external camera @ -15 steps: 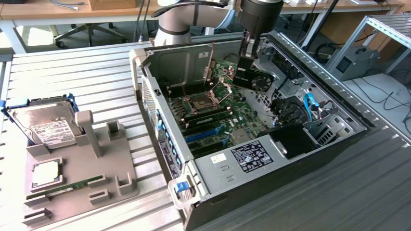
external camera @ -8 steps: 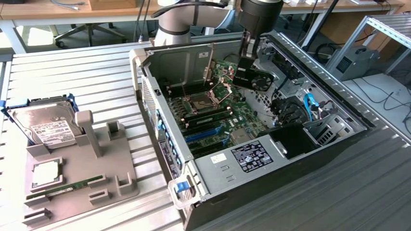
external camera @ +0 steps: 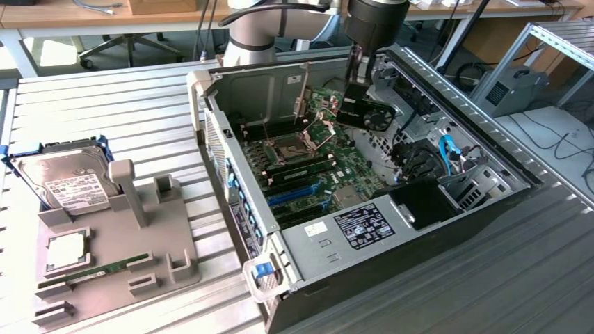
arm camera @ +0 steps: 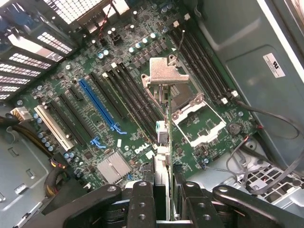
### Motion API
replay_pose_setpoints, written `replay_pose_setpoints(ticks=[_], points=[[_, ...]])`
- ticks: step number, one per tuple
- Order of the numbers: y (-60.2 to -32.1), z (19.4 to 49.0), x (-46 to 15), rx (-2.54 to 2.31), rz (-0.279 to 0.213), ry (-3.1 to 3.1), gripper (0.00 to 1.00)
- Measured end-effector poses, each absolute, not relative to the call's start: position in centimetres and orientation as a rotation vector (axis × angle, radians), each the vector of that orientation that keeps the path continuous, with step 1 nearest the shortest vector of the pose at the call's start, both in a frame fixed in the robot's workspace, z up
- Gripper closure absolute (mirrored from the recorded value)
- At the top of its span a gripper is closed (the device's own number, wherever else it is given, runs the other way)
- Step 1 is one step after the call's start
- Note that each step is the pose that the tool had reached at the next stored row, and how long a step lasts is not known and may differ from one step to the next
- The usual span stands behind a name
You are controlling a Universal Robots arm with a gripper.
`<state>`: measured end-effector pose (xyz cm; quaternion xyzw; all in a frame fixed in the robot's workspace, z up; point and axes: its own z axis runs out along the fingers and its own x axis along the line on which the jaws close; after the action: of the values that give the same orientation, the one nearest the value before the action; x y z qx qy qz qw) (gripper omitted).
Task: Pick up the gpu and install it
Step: 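Insert the gpu into the slot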
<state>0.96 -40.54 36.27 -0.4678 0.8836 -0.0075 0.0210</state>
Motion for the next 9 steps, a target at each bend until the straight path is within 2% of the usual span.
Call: replay_pose_setpoints(ticks=[9], points=[[-40.54, 36.27, 0.96, -1.488, -0.022, 2.718, 0.73]])
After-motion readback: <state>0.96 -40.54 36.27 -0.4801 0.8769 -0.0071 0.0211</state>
